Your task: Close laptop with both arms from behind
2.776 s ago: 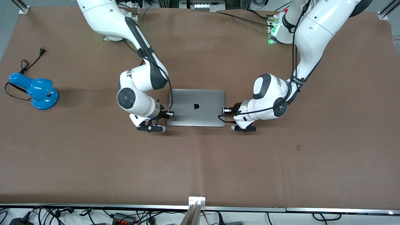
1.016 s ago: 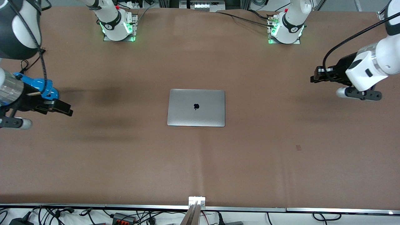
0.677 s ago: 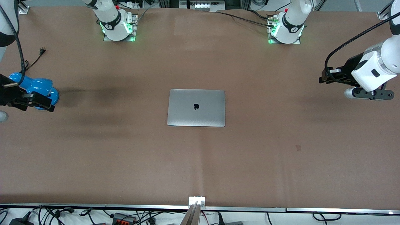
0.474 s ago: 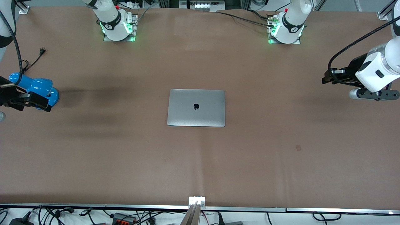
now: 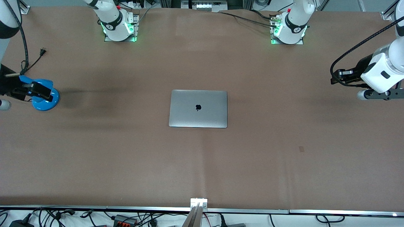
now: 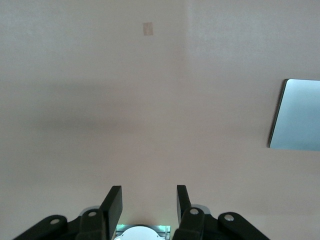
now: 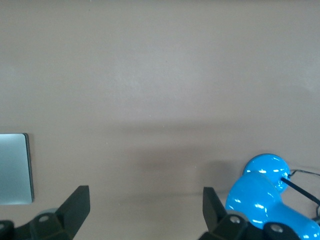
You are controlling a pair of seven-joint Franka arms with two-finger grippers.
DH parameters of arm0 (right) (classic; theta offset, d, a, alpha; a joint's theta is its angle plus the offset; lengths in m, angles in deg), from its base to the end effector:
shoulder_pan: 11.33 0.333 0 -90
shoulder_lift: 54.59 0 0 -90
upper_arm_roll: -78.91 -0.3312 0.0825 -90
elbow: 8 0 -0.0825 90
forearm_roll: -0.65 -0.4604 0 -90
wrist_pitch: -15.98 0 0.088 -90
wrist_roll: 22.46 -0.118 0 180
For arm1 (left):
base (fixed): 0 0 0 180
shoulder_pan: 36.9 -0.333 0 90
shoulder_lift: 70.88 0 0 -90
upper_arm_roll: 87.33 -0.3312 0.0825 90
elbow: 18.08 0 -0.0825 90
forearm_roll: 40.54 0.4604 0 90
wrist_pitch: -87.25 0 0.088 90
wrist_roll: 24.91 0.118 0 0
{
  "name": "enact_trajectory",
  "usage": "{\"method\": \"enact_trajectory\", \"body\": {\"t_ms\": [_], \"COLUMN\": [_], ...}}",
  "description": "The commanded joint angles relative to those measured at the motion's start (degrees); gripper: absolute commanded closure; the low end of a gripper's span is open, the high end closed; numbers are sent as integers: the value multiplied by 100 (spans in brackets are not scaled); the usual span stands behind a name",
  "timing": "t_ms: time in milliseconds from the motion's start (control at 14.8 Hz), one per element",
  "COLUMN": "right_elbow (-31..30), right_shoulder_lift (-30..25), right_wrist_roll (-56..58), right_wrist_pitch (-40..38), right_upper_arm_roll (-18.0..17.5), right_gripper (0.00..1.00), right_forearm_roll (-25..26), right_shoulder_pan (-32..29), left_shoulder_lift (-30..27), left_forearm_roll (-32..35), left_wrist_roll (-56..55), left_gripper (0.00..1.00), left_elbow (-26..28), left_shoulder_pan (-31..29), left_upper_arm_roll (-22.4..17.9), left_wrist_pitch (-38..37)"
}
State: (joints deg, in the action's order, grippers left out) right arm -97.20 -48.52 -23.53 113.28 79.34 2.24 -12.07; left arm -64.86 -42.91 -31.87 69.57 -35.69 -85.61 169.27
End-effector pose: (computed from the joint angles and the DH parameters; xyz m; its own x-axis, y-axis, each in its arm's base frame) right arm 0.6750 -0.0165 0.5787 0.9987 -0.0355 0.0359 -0.0365 -0.9989 0.0278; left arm 0.6428 -0.0374 0.5734 0.9765 0.0651 -0.2056 0.0706 -0.9973 0.0196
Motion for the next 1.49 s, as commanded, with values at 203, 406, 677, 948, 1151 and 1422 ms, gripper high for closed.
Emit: {"method": "enact_trajectory", "body": {"t_ms": [203,406,677,948,1151,1422], "right_elbow": [-1407,-1372,-1381,-1399,-1390,-1381], "right_shoulder_lift": [-1186,-1292,-1301,-1336,-1318,-1318], "right_wrist_roll": [168,168,230,239,239,230], "right_wrist_pitch": [185,-44,-114,-106,-70,-53], "right_upper_arm_roll": [-148,-148,-140,-113,-113,-105], "right_gripper": [0,0,0,0,0,0], "right_forearm_roll": [96,70,44,35,35,-9], "right_shoulder_pan": [-137,-137,-137,-137,-137,-145], "left_shoulder_lift": [-312,-295,-303,-295,-303,-303], "left_forearm_roll": [131,140,131,131,131,131], "left_wrist_roll": [-156,-147,-121,-139,-139,-139], "left_gripper": [4,0,0,0,0,0], "left_elbow": [428,428,385,393,393,393], "left_shoulder_pan": [38,38,38,38,47,38], "left_upper_arm_roll": [-23,-40,-49,-49,-49,-49], "left_wrist_pitch": [455,455,455,446,437,429]}}
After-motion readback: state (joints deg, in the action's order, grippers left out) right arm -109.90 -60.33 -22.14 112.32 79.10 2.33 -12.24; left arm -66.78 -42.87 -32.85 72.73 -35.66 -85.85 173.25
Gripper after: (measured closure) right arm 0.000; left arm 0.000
